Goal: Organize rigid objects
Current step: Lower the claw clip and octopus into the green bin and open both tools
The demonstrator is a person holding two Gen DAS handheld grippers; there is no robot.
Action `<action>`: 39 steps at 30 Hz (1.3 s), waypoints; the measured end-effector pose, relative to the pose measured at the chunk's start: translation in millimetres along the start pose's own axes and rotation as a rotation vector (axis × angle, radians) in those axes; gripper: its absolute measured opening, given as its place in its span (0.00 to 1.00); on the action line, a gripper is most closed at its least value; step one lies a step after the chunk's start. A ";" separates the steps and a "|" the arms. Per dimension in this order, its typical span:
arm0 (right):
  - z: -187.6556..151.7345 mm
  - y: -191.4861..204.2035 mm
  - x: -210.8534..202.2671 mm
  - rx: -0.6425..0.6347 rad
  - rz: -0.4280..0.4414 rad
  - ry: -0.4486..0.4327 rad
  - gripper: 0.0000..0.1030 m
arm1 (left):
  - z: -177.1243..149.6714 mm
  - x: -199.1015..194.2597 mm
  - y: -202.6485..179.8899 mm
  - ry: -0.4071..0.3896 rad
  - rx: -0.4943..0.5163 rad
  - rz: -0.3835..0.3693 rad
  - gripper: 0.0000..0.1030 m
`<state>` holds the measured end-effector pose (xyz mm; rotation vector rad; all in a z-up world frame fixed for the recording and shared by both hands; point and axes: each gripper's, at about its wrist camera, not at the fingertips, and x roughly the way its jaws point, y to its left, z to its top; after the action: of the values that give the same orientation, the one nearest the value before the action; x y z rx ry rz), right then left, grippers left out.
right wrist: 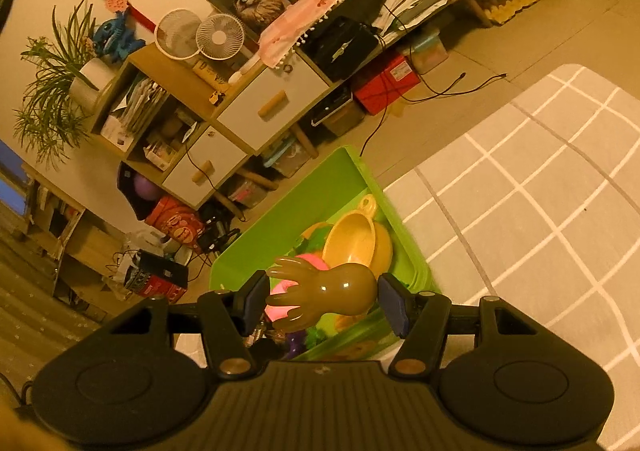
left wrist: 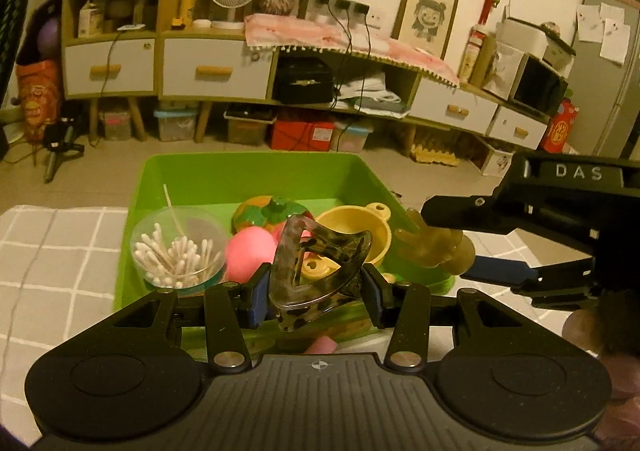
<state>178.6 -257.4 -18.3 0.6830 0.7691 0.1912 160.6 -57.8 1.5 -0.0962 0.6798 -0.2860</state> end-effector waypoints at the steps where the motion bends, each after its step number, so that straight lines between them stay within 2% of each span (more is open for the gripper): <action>1: 0.8 -0.1 2.1 -0.002 -0.005 0.001 0.44 | -0.7 0.7 -0.2 0.002 0.003 0.004 0.51; 10: 3.1 -0.2 15.9 -0.016 -0.030 0.012 0.44 | -3.0 13.5 -1.4 0.024 0.015 0.035 0.51; 20: -1.8 5.5 21.9 -0.045 -0.041 0.021 0.44 | -0.8 15.2 -4.8 0.011 0.053 0.051 0.51; 22: -2.0 6.7 20.3 -0.049 -0.036 0.016 0.45 | -0.7 13.1 -6.5 -0.006 0.061 0.044 0.59; 24: -1.2 7.1 17.9 -0.042 -0.038 0.008 0.53 | -0.6 10.5 -8.3 -0.023 0.064 0.054 0.77; 25: -0.6 6.7 16.4 -0.035 -0.041 0.003 0.60 | -1.0 8.2 -8.6 -0.034 0.065 0.056 0.79; 26: -0.1 6.0 14.1 -0.025 -0.042 -0.005 0.62 | -1.3 6.9 -8.7 -0.036 0.065 0.048 0.79; 39: -5.4 11.7 -3.4 -0.019 -0.044 0.000 0.62 | -0.4 -10.1 -14.0 -0.034 0.068 0.028 0.84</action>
<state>173.4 -247.0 -11.7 0.6472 0.7808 0.1583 149.7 -68.2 9.8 -0.0269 0.6369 -0.2799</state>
